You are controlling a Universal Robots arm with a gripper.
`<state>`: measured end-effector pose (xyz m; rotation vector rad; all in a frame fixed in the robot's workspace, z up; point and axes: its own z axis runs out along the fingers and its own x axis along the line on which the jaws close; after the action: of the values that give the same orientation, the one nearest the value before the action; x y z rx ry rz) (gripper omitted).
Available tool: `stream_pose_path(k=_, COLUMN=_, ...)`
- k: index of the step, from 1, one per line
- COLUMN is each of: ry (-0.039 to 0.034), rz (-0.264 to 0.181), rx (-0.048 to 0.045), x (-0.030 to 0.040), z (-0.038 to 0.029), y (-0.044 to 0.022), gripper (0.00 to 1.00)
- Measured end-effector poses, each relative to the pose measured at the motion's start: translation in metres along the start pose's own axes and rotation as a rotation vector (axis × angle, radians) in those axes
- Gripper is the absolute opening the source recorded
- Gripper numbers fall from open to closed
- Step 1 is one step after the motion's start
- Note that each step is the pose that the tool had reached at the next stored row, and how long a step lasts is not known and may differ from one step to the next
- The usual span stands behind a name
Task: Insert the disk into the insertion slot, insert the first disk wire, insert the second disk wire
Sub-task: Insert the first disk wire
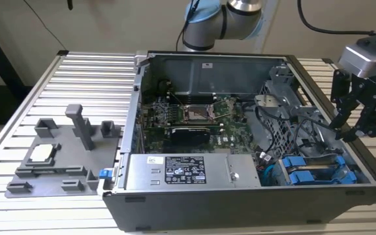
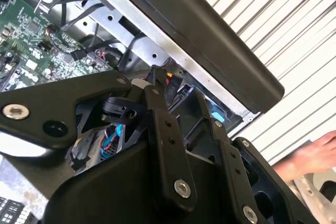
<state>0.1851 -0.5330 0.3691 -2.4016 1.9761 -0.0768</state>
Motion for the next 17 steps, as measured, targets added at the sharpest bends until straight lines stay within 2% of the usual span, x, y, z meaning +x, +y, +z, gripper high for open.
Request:
stream_pose_path(k=12, ry=-0.0009, rz=-0.017, rx=0.0007, x=0.0000, z=0.0001, y=-0.0013, gripper=0.39)
stream_pose_path(k=13, ry=-0.0010, rz=-0.017, rx=0.0007, x=0.0000, z=0.0001, y=-0.0013, gripper=0.37)
stream_pose_path(k=15, ry=0.0006, rz=-0.018, rx=0.0004, x=-0.0002, z=0.0002, y=-0.0014, gripper=0.25)
stream_pose_path(k=17, ry=0.0032, rz=-0.021, rx=-0.0002, x=-0.0004, z=0.0002, y=-0.0014, gripper=0.25)
